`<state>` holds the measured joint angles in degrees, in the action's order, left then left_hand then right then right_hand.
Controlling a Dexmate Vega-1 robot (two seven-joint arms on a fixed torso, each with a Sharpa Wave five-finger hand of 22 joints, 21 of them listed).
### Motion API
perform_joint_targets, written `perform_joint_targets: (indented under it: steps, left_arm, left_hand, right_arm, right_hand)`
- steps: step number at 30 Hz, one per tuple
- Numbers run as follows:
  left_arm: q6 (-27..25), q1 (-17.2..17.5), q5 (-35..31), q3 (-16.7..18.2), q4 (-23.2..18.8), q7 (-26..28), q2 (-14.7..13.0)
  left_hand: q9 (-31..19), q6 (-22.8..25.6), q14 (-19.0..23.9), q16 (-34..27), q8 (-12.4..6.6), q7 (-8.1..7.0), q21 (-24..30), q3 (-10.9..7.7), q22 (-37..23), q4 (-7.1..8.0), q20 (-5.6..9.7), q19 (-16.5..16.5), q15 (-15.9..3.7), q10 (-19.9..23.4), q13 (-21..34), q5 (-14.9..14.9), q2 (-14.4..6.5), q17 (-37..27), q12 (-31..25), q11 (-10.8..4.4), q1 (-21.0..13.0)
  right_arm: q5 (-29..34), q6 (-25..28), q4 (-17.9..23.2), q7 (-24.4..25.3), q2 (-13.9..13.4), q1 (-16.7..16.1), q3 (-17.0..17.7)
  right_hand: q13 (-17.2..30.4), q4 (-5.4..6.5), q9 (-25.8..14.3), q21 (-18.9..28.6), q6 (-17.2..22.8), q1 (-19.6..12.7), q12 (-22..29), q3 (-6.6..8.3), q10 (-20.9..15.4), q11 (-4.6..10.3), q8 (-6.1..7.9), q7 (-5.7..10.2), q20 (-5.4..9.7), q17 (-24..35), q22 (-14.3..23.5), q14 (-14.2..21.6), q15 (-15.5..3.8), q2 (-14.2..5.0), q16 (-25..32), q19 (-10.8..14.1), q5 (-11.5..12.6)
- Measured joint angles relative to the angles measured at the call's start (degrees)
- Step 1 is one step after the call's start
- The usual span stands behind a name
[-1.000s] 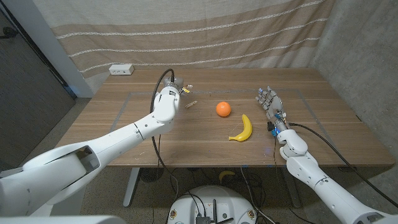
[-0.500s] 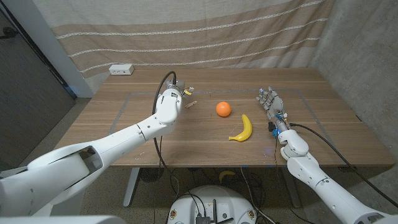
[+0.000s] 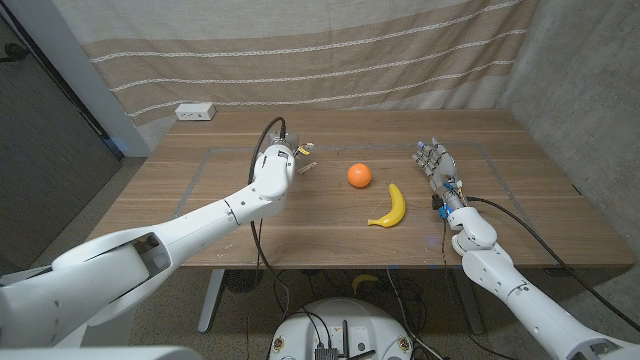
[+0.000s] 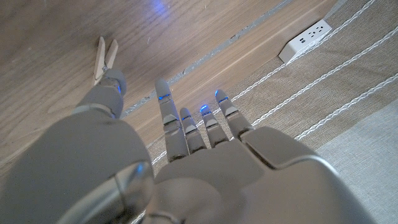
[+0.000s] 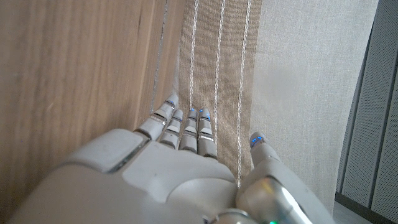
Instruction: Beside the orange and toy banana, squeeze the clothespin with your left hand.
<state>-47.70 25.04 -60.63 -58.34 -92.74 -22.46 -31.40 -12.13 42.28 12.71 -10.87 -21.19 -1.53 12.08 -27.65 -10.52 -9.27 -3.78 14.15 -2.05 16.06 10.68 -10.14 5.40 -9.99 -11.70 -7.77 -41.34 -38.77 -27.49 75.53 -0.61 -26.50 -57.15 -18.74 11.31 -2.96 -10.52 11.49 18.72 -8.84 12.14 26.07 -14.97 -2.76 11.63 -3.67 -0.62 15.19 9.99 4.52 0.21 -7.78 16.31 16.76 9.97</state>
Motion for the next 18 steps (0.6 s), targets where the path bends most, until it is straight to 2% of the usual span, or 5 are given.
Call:
perform_joint_targets:
  steps: [15,18]
  left_arm:
    - [-0.3,-1.6,-1.2,-3.1,2.2,0.1,1.2]
    - [-0.2,-1.8,-1.7,-3.6,2.4,0.0,1.1]
  left_hand:
    - [0.0,0.3,0.3,0.0,0.00,0.31,0.0,0.37,0.0,0.07,-0.31,0.3,-0.30,0.3,0.0,0.0,-0.1,0.0,0.0,0.31,-0.1]
    - [0.0,0.5,0.3,0.0,0.00,0.11,0.0,0.54,0.0,-0.10,-0.32,0.3,-0.30,0.7,0.0,0.0,-0.2,0.0,0.0,-0.11,-0.2]
  right_arm:
    - [-0.3,0.3,-0.7,0.0,0.1,0.1,0.1]
    - [-0.4,0.2,-0.9,-0.1,0.2,0.2,0.1]
  right_hand:
    - [0.0,0.02,0.0,0.0,0.3,0.0,0.0,0.02,-0.6,-0.21,0.00,0.31,0.00,0.0,0.0,0.0,0.00,0.00,0.0,0.0,0.0]
    - [0.0,0.02,0.0,0.0,0.3,0.0,0.0,0.02,-0.9,-0.52,0.00,0.31,0.00,0.0,0.0,0.0,0.00,0.00,0.0,0.0,0.0]
